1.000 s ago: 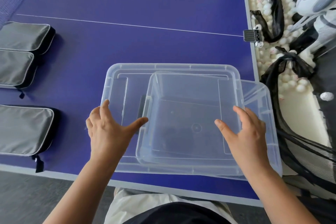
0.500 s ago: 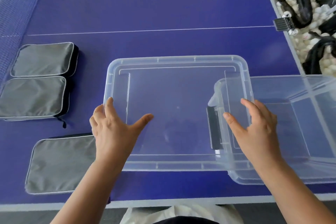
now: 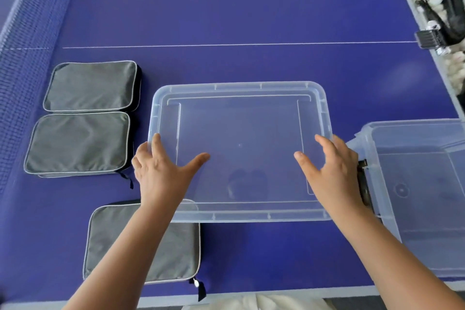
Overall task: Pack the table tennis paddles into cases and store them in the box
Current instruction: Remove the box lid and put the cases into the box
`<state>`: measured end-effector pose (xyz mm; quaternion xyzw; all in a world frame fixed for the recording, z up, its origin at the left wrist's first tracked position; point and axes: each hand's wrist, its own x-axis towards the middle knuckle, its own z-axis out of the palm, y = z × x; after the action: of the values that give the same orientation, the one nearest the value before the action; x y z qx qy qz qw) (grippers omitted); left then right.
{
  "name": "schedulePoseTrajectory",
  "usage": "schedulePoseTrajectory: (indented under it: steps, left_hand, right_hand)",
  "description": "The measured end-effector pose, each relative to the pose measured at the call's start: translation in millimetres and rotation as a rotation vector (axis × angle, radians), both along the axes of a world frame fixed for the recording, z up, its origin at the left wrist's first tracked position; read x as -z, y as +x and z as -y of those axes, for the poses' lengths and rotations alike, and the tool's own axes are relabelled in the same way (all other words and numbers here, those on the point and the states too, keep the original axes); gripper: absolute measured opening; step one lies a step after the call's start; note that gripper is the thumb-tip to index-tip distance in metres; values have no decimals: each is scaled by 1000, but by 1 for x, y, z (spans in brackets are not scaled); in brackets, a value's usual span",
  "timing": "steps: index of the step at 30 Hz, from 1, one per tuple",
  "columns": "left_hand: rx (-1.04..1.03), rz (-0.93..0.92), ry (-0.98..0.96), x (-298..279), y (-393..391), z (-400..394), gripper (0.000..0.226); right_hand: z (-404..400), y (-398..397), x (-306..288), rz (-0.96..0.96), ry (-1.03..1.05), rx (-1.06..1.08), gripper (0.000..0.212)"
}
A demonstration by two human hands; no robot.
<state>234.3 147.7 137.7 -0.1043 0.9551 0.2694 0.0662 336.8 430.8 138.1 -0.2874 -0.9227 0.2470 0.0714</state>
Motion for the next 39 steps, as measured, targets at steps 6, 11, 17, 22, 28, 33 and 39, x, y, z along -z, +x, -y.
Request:
schedulePoseTrajectory:
  steps: [6,11,17,22,28,33,39]
  left_hand:
    - [17,53,31,39,-44,6,120]
    - [59,116,64,72,-76,4,117]
    - [65,114,78,100,-117,4,110]
    - [63,115,76,111,-141,5,107]
    - [70,138,63,123,-152,8,111]
    - [89,149,30,128,-150,6,116]
    - [151,141,0,123,-140,9,115]
  right_hand:
    - [2,-48,42,82,-34,-5,59]
    - [-6,-86,73,155,-38,-4,59]
    - [-11,-134,100,211,-56,-15,60]
    - [-6,-161,112,243,-51,-18,61]
    - [-4,-174,124,290,-72,-36,63]
    - [-7,-176,132,337,-42,-55,64]
    - [1,-165,123,358,28,-134,66]
